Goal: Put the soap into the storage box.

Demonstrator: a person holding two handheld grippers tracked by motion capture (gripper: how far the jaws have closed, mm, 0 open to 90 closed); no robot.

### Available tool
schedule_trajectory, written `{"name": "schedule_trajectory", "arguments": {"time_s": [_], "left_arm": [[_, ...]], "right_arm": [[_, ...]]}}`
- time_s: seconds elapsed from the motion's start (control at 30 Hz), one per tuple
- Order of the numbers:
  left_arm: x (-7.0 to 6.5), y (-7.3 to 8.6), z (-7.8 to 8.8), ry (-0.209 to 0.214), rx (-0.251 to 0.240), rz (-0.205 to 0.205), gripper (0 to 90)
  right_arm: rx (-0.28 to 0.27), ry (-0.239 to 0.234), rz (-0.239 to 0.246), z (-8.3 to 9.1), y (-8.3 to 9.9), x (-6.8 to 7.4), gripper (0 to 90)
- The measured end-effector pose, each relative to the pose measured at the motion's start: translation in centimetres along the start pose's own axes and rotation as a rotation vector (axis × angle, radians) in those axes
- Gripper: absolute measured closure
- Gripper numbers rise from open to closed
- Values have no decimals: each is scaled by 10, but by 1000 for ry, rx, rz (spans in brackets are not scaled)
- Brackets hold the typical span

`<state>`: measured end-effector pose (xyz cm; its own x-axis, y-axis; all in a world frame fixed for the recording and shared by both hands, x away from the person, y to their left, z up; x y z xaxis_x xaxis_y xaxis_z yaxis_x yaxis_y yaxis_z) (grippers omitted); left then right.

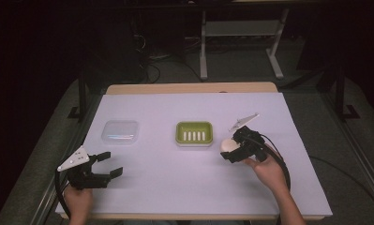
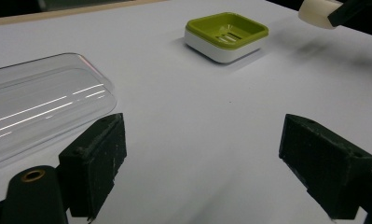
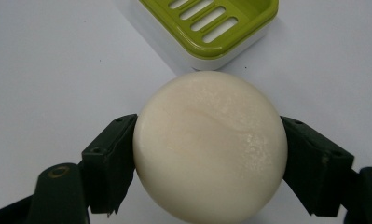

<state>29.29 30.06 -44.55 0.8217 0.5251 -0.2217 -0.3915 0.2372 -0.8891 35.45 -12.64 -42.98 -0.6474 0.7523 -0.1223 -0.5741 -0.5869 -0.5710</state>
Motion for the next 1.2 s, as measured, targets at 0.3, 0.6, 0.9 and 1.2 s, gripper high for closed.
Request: {"name": "schedule_trajectory", "arguments": {"time_s": [0.3,0.6,0.9,1.2], "left_arm": [[0,0,0,0,-2,0,145],[0,0,0,0,-3,0,145],[-1,0,0,-1,-6,2,145],[-1,0,0,-1,-5,3,145]], "right_arm": [[5,-8,13,-2,-8,2,233],[1,-12,24,-4,-19,4,233],[3,-21,39,-4,-30,8,233],[7,-26,42,-7,-40,10,233]]}}
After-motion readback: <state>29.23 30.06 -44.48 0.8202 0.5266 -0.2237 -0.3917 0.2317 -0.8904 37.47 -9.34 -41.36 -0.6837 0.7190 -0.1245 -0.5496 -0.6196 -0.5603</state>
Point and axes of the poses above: each handheld gripper's, and its own axes: z roughly backward along the jaws, y roughly out of its underside, x roughly to its left, the point moved 6 cm from there along -z, roughly forward along the jaws, and after that the axes turned 12 degrees about y, right-handed, at the moved point
